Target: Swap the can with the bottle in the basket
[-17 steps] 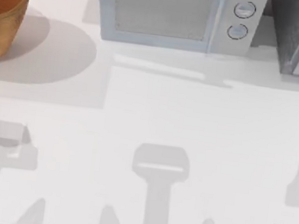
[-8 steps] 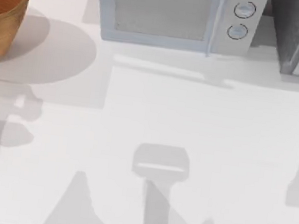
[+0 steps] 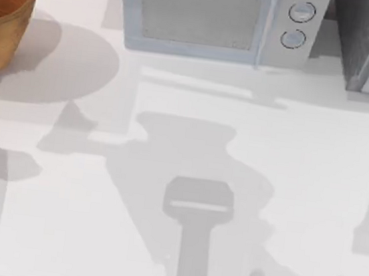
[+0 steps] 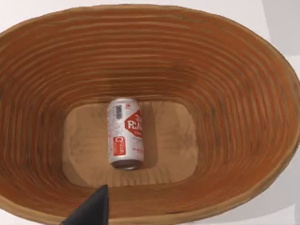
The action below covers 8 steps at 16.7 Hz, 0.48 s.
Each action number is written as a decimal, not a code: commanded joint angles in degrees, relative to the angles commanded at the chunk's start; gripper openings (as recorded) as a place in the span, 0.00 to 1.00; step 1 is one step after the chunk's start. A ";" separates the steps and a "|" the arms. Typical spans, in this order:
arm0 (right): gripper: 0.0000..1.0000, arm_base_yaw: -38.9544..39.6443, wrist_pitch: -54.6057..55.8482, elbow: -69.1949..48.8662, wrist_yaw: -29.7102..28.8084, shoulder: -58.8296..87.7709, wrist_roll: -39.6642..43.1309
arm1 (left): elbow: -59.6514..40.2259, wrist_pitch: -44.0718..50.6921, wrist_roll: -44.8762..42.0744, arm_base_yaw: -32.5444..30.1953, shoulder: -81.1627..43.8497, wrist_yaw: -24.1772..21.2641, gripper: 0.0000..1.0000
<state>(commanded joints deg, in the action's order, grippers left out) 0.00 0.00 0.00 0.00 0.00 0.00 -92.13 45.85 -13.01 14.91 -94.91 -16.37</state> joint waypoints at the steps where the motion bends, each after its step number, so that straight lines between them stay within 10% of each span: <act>1: 1.00 0.00 0.00 0.00 0.00 0.00 0.00 | -5.81 2.94 -0.41 0.47 -6.19 -0.54 1.00; 8: 1.00 0.00 0.00 0.00 0.00 0.00 0.00 | -38.94 20.41 -1.70 2.08 -41.70 -2.37 1.00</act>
<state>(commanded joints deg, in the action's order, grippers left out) 0.00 0.00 0.00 0.00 0.00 0.00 -131.07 66.26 -14.71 16.99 -136.61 -18.75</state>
